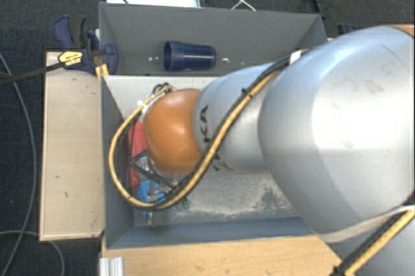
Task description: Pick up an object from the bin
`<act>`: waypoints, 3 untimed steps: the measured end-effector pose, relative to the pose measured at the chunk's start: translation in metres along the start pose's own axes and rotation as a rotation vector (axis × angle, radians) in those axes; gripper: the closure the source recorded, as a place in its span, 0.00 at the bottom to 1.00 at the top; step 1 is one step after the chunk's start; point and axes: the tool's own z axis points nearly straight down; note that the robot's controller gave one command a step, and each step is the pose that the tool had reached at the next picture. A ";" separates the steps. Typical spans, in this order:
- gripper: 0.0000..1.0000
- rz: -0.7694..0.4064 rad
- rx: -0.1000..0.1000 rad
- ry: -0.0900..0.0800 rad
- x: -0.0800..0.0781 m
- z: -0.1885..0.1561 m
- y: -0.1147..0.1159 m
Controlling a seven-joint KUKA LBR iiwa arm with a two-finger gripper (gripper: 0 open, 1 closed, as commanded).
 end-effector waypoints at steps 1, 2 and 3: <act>1.00 -0.614 0.003 -0.012 0.013 -0.004 0.000; 1.00 -0.613 0.003 -0.012 0.013 -0.004 0.000; 1.00 -0.609 0.004 -0.011 0.013 -0.009 -0.001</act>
Offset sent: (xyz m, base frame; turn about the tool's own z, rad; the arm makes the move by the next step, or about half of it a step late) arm 0.0000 0.0000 0.0000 0.0000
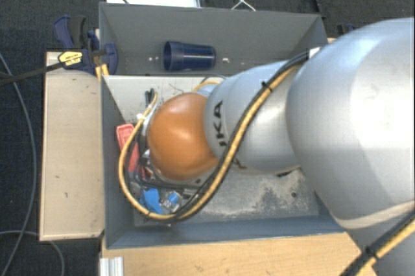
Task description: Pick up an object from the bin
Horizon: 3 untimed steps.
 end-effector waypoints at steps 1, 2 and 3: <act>1.00 0.004 0.000 0.001 0.001 -0.015 0.000; 1.00 0.007 -0.002 0.005 0.001 -0.055 0.000; 1.00 0.012 -0.002 0.001 0.000 -0.073 0.000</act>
Offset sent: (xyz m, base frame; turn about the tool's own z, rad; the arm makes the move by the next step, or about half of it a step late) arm -0.0002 -0.0015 0.0749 0.0034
